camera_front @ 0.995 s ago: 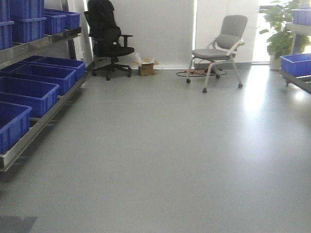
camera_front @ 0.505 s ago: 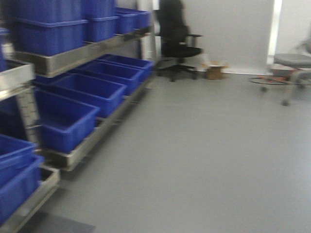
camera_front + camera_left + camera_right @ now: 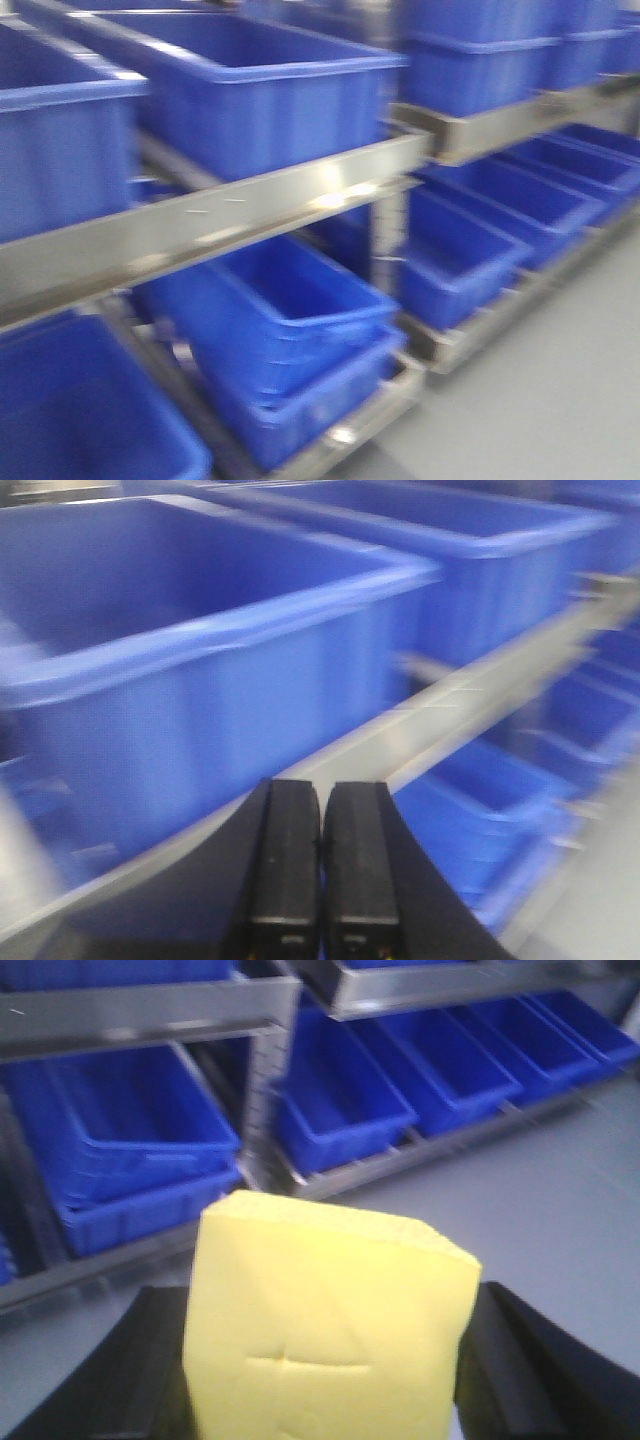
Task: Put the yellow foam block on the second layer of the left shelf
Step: 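Turn the base toward the shelf of blue bins and approach it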
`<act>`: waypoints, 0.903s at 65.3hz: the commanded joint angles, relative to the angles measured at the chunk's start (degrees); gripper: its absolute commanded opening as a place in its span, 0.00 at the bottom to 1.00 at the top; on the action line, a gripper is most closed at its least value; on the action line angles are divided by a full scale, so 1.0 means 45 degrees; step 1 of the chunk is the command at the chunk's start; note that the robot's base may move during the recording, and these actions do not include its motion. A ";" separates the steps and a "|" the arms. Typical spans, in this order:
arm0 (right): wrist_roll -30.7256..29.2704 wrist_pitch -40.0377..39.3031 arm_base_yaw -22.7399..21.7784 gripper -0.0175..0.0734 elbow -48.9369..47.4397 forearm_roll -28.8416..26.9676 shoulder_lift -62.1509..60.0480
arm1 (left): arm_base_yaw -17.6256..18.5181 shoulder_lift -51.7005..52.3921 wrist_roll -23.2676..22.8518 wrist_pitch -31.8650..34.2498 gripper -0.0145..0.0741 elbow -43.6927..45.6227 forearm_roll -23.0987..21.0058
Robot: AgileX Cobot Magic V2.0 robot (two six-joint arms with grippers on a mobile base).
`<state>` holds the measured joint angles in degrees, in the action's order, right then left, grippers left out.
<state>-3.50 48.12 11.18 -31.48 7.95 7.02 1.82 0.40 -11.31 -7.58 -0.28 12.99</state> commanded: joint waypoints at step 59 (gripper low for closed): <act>-0.0100 -0.1019 0.0014 0.55 -0.0361 0.0172 0.0236 | 0.0072 0.0146 -0.0050 0.1116 0.32 -0.0328 -0.0039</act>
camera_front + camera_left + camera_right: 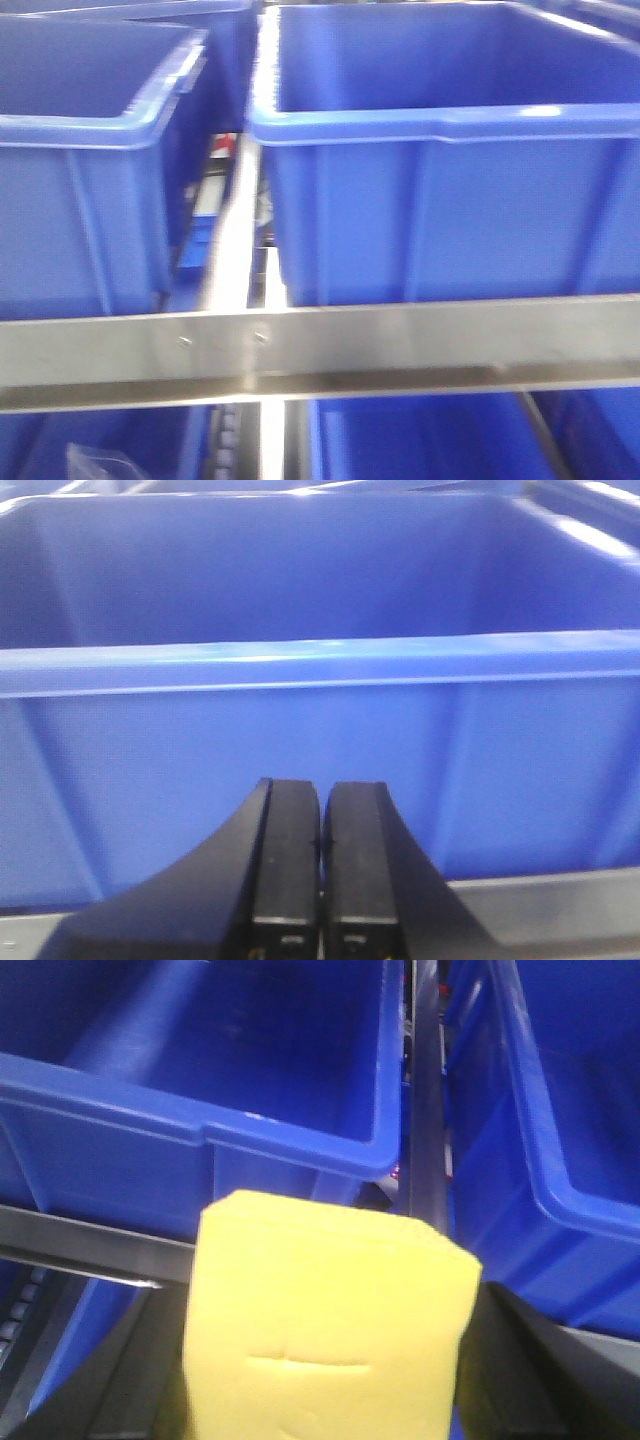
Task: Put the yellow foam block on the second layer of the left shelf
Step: 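Turn the base toward the shelf of blue bins and approach it, then extend the right gripper with the cube over into a blue bin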
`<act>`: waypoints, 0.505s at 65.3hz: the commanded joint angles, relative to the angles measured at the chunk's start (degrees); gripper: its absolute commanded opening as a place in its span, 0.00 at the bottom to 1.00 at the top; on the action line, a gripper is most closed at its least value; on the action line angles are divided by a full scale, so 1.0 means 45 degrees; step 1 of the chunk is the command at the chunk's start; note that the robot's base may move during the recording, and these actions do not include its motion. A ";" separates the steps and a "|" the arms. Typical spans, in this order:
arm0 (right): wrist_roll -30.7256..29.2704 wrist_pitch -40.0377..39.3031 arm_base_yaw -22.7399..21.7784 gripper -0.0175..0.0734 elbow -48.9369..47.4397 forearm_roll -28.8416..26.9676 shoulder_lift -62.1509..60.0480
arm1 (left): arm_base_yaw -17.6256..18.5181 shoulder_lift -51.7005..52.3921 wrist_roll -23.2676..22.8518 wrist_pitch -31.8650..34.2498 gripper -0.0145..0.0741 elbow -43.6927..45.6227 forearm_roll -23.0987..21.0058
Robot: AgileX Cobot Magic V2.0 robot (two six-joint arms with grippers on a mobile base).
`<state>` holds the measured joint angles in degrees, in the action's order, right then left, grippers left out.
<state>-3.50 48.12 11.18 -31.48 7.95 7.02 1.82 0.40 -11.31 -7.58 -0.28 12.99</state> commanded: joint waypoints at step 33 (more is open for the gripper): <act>-0.0100 -0.1019 0.0014 0.55 -0.0361 0.0172 0.0236 | 0.0072 0.0146 -0.0050 0.1116 0.32 -0.0328 -0.0039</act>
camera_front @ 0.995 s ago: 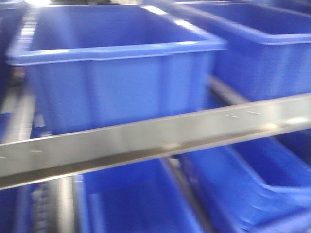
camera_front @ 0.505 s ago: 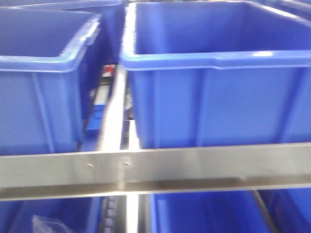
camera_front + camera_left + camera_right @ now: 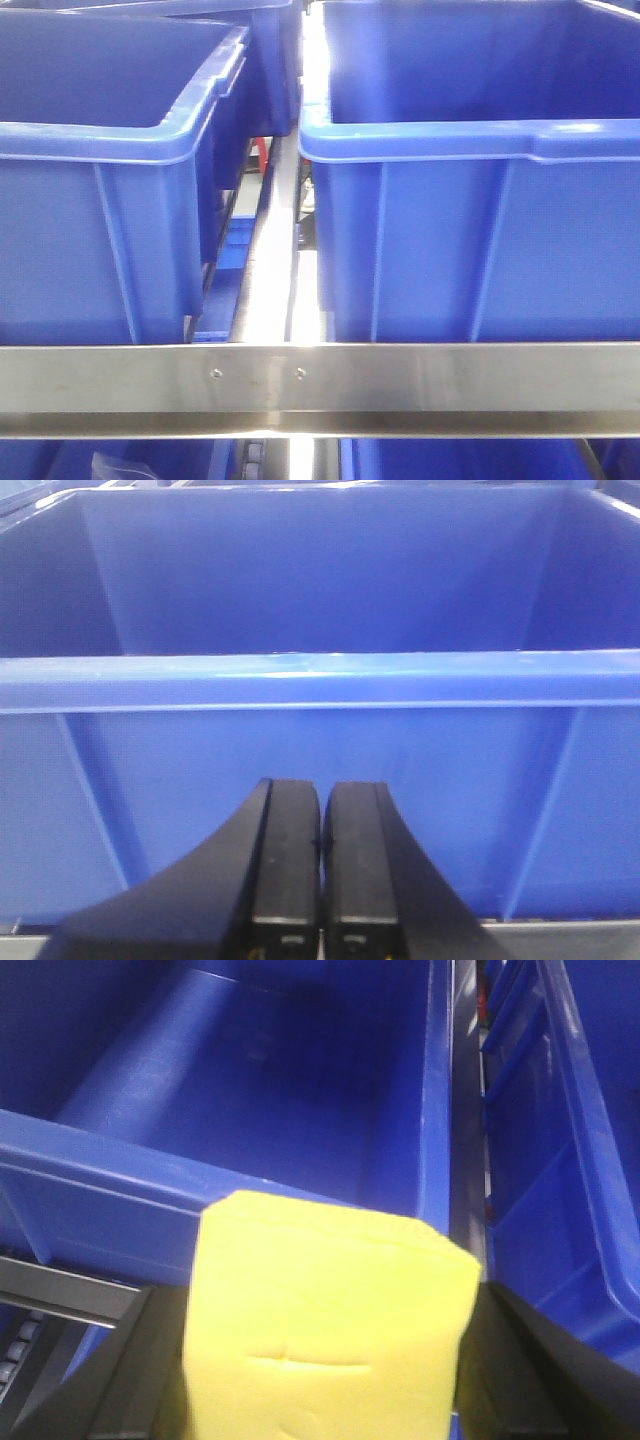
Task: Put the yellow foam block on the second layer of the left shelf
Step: 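Extend the right gripper with the cube over into a blue bin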
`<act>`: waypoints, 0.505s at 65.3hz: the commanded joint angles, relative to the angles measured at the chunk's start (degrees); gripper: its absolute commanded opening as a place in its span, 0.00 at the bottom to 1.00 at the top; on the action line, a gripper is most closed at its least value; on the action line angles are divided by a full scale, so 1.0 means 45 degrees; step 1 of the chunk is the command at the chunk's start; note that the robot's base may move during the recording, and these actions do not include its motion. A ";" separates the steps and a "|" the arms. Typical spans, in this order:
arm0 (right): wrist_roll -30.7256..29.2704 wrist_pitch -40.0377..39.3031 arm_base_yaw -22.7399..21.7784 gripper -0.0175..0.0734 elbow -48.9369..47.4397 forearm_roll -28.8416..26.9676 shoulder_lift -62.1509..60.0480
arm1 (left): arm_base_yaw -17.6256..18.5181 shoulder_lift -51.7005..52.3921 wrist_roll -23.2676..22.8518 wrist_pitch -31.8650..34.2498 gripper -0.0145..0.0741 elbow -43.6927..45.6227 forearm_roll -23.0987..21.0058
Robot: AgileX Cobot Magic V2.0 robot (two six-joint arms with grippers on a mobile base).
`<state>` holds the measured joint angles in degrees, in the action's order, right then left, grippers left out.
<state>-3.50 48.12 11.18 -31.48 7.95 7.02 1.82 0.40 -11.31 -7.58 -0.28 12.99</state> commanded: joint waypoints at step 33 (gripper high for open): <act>-0.0100 -0.1051 0.0014 0.55 -0.0361 0.0182 0.0236 | 0.0072 0.0146 -0.0050 0.1116 0.32 -0.0328 -0.0039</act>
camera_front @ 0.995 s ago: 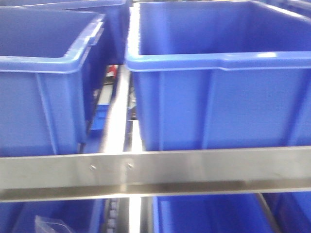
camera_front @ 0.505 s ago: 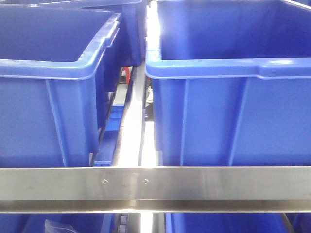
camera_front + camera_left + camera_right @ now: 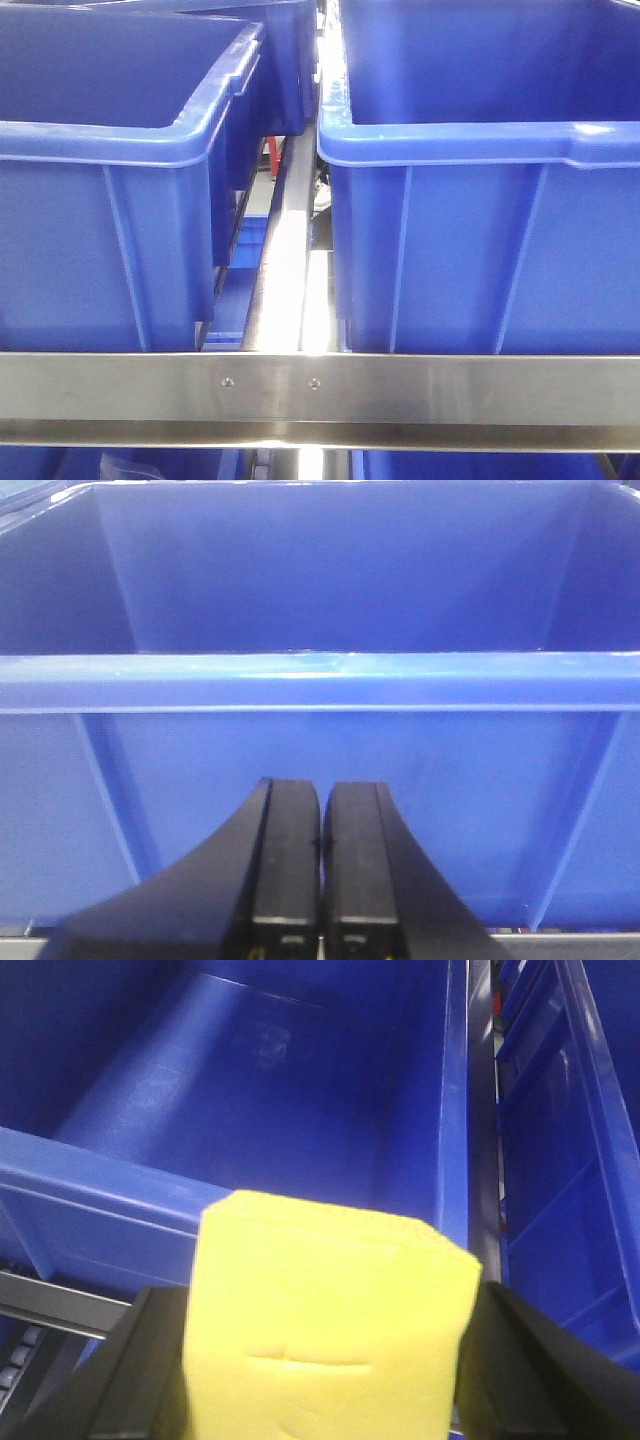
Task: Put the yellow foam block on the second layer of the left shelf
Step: 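Extend the right gripper with the cube over into a blue bin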
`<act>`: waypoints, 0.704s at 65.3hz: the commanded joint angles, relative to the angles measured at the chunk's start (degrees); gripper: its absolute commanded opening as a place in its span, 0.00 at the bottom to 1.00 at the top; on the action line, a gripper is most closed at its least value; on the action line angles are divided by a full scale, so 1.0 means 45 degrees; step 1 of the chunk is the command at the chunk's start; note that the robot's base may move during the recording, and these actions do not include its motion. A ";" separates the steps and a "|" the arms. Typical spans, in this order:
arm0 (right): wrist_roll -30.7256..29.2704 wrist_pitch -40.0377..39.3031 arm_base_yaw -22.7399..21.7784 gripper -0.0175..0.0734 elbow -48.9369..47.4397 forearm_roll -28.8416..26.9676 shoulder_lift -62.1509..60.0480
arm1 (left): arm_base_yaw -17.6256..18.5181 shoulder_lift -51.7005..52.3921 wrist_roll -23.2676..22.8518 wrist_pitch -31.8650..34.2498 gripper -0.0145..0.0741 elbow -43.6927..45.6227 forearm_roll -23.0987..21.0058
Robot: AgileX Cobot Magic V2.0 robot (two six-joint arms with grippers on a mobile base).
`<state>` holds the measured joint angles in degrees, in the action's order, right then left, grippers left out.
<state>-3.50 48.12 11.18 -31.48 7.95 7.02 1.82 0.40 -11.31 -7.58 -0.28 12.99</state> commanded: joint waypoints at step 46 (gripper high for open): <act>-0.0051 -0.1736 0.0014 0.55 -0.1584 -0.0904 0.1809 | 0.0072 0.0146 -0.0050 0.1116 0.32 -0.0328 -0.0039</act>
<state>-3.50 47.26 11.18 -34.22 5.02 10.23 1.82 0.40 -11.31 -7.58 -0.28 12.99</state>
